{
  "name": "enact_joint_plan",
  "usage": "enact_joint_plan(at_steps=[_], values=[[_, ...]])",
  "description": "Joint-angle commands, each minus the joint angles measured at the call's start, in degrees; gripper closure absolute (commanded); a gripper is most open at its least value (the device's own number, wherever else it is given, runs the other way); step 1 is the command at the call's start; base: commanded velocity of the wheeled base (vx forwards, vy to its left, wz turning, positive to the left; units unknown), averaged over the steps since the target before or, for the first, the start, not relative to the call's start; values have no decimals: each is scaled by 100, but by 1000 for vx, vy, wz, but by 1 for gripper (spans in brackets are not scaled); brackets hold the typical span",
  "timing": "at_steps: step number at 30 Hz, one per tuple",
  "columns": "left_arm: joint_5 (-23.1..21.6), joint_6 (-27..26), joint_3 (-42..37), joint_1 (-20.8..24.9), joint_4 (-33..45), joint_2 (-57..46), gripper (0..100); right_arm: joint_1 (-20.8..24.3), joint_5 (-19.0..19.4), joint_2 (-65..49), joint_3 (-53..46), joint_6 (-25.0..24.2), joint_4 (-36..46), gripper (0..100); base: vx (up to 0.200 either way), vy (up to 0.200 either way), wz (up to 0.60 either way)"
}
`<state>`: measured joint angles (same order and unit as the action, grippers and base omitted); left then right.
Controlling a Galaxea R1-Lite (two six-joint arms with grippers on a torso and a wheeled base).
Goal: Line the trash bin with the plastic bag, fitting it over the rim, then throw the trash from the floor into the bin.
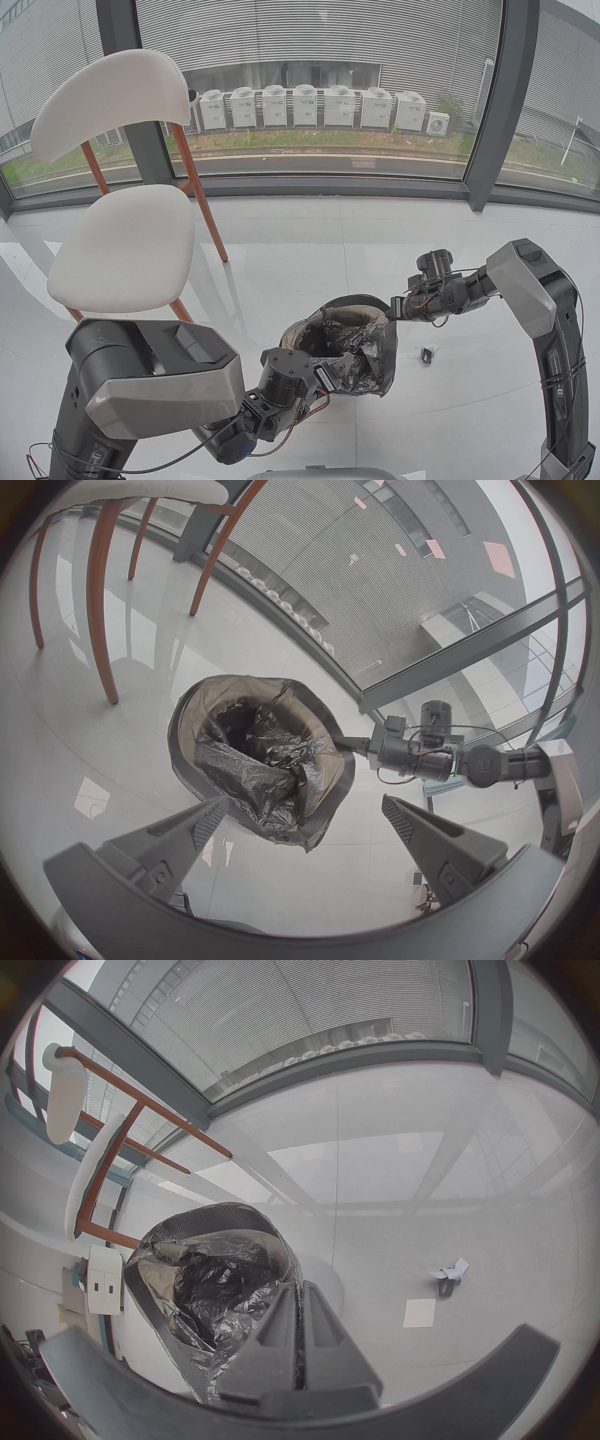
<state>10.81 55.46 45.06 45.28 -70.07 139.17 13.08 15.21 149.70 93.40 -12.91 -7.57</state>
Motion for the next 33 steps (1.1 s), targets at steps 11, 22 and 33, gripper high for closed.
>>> enact_joint_plan(at_steps=[11,22,33], values=[[-150,-641,223,-898,2349,-3827,0,-51,-89,-530,-543,-203,10,100,0,0,0],[-308,-826,-217,-1680,5425,-5391,0,98,-300,-679,-718,-203,10,100,0,0,0],[-405,-808,-595,-1645,5557,-5787,0,160,-467,-679,-736,-194,10,100,0,0,0]])
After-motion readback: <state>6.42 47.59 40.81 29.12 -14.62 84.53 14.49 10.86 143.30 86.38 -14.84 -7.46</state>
